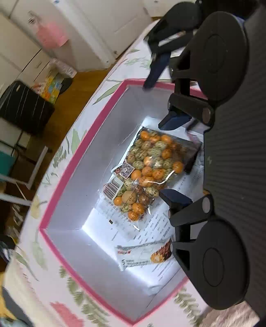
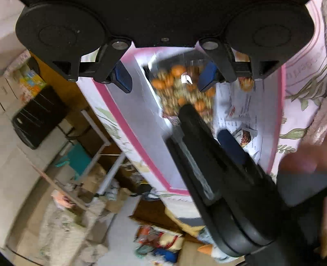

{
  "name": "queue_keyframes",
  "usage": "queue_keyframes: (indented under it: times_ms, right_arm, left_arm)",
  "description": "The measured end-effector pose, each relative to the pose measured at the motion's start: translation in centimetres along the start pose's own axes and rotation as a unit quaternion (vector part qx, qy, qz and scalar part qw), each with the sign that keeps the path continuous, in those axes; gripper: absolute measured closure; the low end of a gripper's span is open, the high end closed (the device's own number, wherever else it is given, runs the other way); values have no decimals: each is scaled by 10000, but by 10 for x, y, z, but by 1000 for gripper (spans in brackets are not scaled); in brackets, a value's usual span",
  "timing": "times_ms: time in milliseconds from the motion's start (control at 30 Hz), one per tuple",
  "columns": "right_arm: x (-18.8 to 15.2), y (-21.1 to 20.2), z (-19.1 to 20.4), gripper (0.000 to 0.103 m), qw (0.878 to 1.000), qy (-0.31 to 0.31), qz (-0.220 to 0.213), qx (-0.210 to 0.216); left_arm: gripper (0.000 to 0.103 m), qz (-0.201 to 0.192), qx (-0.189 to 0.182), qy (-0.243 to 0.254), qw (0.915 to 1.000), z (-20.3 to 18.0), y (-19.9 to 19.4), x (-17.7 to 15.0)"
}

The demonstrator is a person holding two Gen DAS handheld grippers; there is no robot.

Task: Organize snacks
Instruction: 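Grasp the white noodle bag with the left tool while the right grasps it too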

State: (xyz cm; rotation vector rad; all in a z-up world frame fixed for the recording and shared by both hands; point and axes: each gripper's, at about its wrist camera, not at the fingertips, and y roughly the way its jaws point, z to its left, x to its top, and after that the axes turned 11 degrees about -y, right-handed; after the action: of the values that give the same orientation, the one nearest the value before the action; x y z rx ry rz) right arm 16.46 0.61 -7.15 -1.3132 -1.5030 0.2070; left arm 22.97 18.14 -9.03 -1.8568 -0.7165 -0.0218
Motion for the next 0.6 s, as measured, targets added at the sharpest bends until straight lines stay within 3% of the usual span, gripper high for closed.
queue_keyframes:
  times_ms: [167, 367, 600]
  right_arm:
    - [-44, -72, -15, 21, 9918, 1168, -493, -168]
    - [-96, -143, -41, 21, 9717, 2293, -263, -494]
    - [-160, -189, -50, 21, 9437, 3157, -70, -981]
  left_arm:
    - [40, -76, 132, 829, 9964, -14, -30, -18]
    - [40, -234, -96, 1463, 9889, -39, -71, -45]
    - [40, -87, -645, 2030, 9770, -78, -90, -84]
